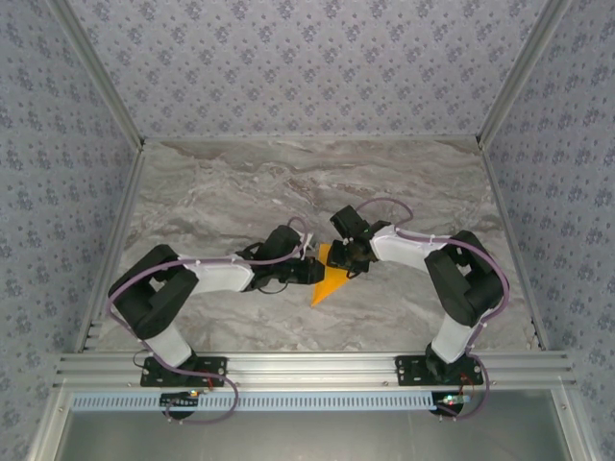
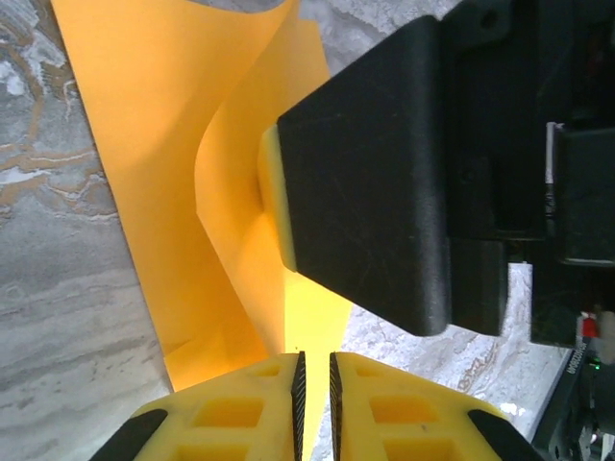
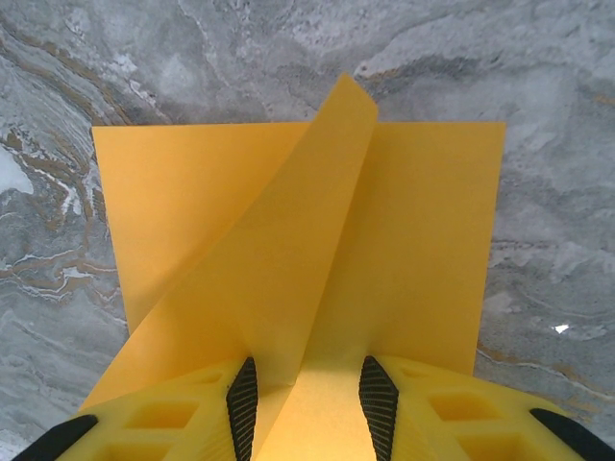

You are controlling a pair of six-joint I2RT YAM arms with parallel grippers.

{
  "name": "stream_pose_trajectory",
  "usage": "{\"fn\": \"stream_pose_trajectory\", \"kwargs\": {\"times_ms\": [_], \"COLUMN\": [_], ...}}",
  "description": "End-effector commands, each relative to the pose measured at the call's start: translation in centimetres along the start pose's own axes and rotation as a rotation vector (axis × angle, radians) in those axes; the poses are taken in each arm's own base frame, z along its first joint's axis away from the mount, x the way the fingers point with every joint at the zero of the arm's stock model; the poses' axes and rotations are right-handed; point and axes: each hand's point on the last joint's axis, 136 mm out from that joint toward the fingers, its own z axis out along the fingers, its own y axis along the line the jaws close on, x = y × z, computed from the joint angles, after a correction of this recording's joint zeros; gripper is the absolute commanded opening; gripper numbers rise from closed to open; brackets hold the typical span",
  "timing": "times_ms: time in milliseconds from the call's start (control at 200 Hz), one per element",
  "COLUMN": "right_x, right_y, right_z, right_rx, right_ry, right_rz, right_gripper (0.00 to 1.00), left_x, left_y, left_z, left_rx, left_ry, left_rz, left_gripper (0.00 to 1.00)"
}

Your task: Fold a paper plane with a square sheet of paper (pick it up from the middle)

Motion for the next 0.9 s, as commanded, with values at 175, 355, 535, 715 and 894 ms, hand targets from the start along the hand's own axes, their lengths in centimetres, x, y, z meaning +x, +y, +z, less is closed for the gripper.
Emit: {"fn": "stream_pose_trajectory", "kwargs": {"times_ms": [175,355,535,715,894], "right_x": [2.1,2.2,2.2,2.3,2.4], "right_y": [-3.4,-3.5,-3.6,-3.9,-3.8], "right_z": [1.8,1.8,1.9,2.0,2.1], "right_rx": [0.147,0.151,0.157,0.172,0.176], "right_ry": [0.067,0.069,0.071,0.078,0.081], "right_rz": [0.025,0.027,0.026,0.029,0.035], "right_gripper": [0.39,0.39,0.39,0.38,0.38], "left_x": [0.0,0.0,-0.3,-1.0,-1.0], "left_y": [1.6,2.0,0.7,-1.9,-3.3], "left_z": [0.6,0.5,0.0,-1.5,-2.3], "left_rx": [-0.084,-0.114,-0.064,0.039,0.102], "left_ry": [0.015,0.012,0.011,-0.026,-0.035], "left_rz": [-0.023,-0.025,-0.009,0.014,0.015], "left_gripper": [0.18,0.17,0.19,0.23,0.20]}}
